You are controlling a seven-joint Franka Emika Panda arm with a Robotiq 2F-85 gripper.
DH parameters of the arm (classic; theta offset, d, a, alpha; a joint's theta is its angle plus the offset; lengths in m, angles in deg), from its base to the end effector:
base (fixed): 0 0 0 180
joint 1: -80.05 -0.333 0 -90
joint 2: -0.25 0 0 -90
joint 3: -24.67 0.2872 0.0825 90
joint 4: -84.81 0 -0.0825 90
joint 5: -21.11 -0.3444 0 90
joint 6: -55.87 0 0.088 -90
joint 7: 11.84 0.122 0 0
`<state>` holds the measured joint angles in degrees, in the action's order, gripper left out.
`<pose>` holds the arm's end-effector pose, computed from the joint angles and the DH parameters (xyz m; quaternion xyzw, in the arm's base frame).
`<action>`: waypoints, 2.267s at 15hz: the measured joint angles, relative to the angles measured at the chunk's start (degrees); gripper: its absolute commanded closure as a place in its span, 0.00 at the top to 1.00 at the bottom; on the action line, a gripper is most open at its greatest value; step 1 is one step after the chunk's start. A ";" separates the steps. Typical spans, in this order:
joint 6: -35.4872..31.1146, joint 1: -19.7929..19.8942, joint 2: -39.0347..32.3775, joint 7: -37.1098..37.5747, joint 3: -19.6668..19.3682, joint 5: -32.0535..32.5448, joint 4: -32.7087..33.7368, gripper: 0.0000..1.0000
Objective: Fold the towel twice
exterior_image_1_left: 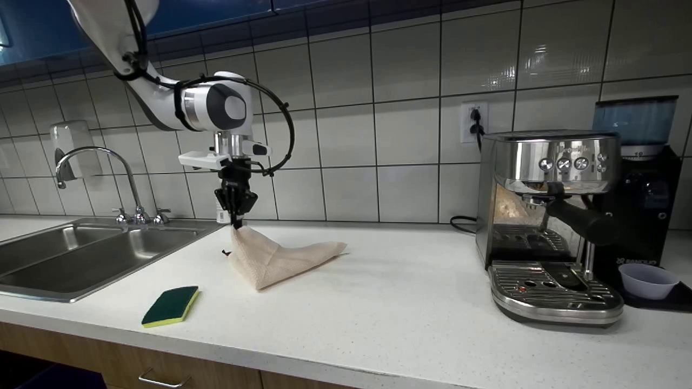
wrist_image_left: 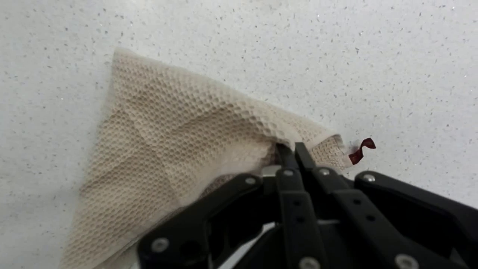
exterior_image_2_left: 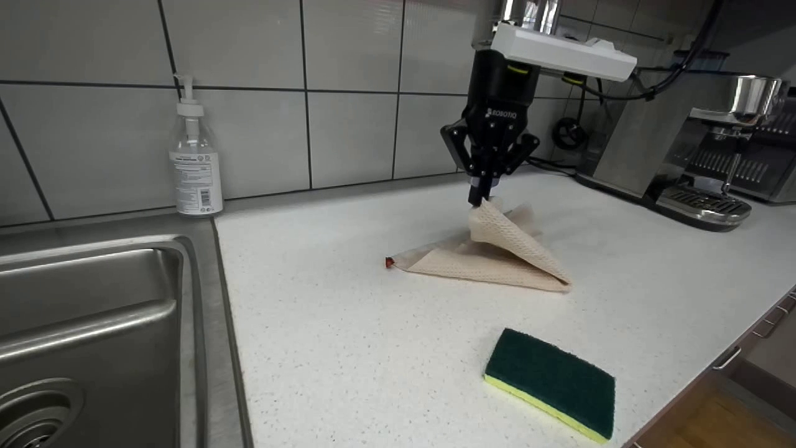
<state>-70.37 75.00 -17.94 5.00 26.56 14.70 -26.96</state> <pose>0.5604 0.0729 0.2951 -0.9909 0.1211 0.0419 0.0414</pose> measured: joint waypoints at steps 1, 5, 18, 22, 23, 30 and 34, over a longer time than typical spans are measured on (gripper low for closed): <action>0.00 -0.27 -0.28 -0.04 0.18 0.00 0.29 0.01; 0.00 -1.28 -1.11 -0.05 0.65 0.00 1.24 0.01; 0.07 -1.60 -6.85 -0.05 0.64 0.00 6.19 0.29; 0.17 -1.71 -8.41 -0.05 0.64 0.00 7.64 0.52; 0.17 -1.75 -8.66 -0.05 0.64 0.00 7.87 0.60; 0.18 -1.80 -9.02 -0.05 0.64 -0.05 8.47 1.00; 0.43 -1.66 -8.87 -0.05 0.60 -0.49 8.46 1.00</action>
<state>-69.94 73.34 -26.81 4.95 27.16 14.21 -18.50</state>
